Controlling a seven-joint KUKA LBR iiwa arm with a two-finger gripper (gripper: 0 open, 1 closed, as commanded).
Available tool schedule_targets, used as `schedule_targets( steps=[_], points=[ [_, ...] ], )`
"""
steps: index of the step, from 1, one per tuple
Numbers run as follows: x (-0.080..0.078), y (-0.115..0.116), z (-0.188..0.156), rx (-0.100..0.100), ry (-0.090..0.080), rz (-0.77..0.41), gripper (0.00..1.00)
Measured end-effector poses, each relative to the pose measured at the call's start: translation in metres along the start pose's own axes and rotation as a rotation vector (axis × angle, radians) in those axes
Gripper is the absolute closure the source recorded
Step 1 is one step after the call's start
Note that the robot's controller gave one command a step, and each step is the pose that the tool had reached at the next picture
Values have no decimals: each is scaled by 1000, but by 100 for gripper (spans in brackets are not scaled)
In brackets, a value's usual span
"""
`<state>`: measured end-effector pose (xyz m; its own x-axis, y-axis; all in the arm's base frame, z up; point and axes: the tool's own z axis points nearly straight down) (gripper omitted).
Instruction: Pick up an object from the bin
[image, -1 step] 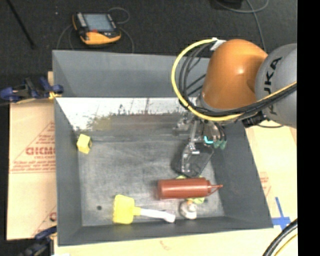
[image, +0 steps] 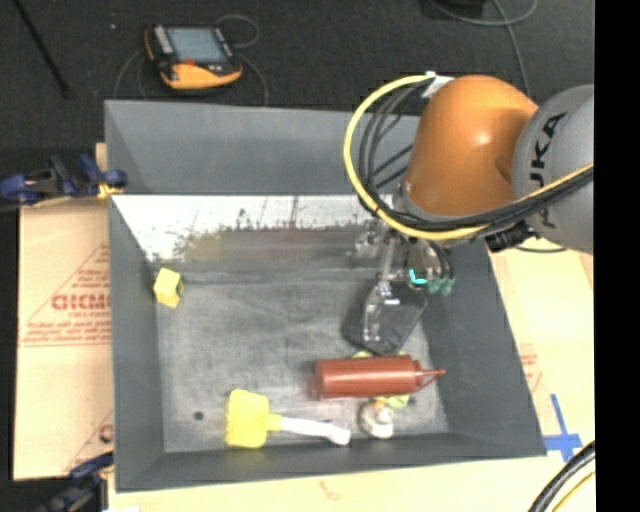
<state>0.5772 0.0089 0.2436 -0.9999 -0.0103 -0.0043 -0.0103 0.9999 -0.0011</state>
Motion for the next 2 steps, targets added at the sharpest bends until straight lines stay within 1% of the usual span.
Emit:
schedule_targets(
  steps=[1, 2],
  points=[
    [11, 0, 24, 0, -5, -70, 0],
    [25, 4, 54, -1, 1, -299, 0]
  ],
)
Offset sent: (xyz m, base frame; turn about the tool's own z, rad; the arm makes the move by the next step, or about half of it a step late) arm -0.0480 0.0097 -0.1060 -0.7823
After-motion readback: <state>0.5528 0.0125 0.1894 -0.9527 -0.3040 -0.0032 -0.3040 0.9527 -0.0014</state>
